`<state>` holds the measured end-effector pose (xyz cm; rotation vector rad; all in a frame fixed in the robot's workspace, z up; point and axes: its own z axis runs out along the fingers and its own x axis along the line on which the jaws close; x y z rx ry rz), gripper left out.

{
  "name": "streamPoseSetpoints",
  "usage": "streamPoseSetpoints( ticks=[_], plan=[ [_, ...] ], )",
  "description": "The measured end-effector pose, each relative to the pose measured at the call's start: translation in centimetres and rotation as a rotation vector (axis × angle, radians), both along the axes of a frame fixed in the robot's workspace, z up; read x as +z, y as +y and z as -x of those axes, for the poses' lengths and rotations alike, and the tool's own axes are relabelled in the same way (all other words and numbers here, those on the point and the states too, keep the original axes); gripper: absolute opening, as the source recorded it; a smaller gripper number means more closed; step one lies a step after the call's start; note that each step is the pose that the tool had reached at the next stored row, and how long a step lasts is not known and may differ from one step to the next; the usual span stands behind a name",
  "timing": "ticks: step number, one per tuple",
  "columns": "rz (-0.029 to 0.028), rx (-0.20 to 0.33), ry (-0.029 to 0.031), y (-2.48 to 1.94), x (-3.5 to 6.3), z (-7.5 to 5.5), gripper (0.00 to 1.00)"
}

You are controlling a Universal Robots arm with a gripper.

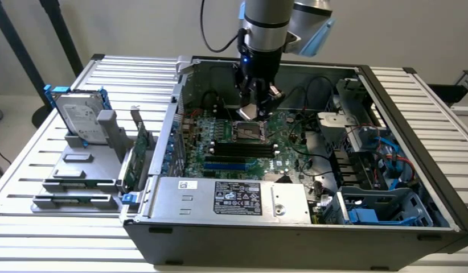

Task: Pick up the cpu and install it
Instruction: 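Place the cpu into insertion slot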

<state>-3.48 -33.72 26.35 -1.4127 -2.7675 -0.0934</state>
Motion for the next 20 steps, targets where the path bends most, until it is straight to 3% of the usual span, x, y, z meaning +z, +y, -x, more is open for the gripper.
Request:
streamPoseSetpoints(
  ticks=[10,20],
  plan=[
    [0.0000,-0.156,0.0273,0.00,-0.34,0.00,0.55],
    [-0.0015,-0.328,0.0403,0.00,-0.70,0.00,0.55]
  ],
)
